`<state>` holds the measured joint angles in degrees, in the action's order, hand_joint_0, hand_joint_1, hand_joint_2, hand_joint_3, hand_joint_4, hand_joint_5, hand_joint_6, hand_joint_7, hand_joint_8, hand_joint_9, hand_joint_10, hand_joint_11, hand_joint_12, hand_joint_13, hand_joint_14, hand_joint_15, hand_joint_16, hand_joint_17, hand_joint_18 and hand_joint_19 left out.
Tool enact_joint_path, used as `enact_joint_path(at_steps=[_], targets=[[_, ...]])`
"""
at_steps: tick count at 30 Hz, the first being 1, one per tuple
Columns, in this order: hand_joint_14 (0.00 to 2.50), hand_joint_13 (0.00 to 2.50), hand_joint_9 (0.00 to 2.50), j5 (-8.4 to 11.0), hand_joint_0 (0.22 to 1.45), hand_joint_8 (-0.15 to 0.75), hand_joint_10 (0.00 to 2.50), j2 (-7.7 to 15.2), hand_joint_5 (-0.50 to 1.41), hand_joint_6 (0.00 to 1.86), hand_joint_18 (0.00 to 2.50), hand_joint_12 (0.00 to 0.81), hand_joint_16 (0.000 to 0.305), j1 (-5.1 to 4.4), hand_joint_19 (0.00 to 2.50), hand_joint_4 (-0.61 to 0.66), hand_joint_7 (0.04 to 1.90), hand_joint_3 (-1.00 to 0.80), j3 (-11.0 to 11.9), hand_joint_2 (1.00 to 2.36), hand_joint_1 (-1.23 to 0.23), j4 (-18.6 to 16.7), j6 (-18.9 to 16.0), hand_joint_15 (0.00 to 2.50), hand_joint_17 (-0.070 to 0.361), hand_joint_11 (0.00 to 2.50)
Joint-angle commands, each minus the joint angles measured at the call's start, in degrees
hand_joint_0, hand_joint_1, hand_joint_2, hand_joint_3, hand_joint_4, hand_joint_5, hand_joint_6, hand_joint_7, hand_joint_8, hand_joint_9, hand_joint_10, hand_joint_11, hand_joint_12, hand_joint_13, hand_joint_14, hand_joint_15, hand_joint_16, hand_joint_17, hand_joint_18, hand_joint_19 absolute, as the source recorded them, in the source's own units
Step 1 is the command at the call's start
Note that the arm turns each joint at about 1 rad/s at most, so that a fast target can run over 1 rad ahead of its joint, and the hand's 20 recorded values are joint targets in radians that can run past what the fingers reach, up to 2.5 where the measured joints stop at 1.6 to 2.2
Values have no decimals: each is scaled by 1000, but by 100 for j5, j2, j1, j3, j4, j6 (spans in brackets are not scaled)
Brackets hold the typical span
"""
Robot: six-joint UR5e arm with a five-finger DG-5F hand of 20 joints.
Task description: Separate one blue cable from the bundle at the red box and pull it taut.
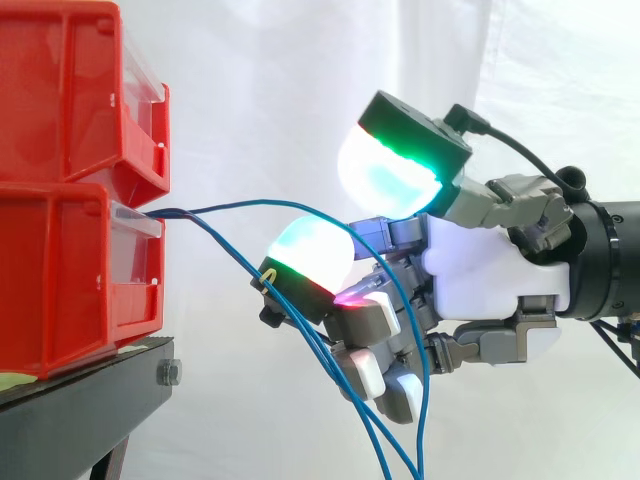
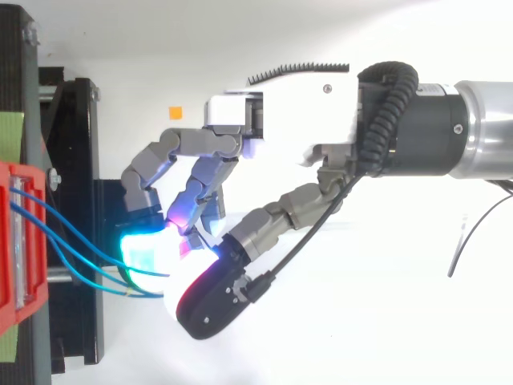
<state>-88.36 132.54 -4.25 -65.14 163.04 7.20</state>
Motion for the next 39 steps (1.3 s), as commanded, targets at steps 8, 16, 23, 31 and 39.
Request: enact_joint_path(at_steps=[8, 16, 23, 31, 39], targets=[[23, 956, 1048, 3, 628, 306, 13, 0, -158, 896, 915, 344, 42, 4, 904, 74, 1147, -408, 2, 1008, -787, -9, 1, 782, 94, 1174], [21, 969, 1069, 3, 597, 315, 13, 0, -146, 892, 913, 357, 43, -5, 939, 46, 1199, -285, -7, 1013, -736, -36, -8, 791, 96, 1174], [19, 980, 1086, 3, 582, 362, 8, 0, -138, 890, 937, 397, 52, 4, 919, 101, 1198, -227, -7, 1011, -631, -36, -8, 773, 117, 1150], [17, 984, 1085, 3, 580, 375, 9, 0, -134, 888, 941, 412, 54, 4, 920, 115, 1202, -210, -16, 1008, -581, -36, -25, 768, 123, 1137], [19, 978, 1093, 3, 581, 377, 9, 0, -124, 883, 950, 410, 54, 4, 895, 89, 1233, -136, -16, 1012, -651, -36, -25, 767, 121, 1145]])
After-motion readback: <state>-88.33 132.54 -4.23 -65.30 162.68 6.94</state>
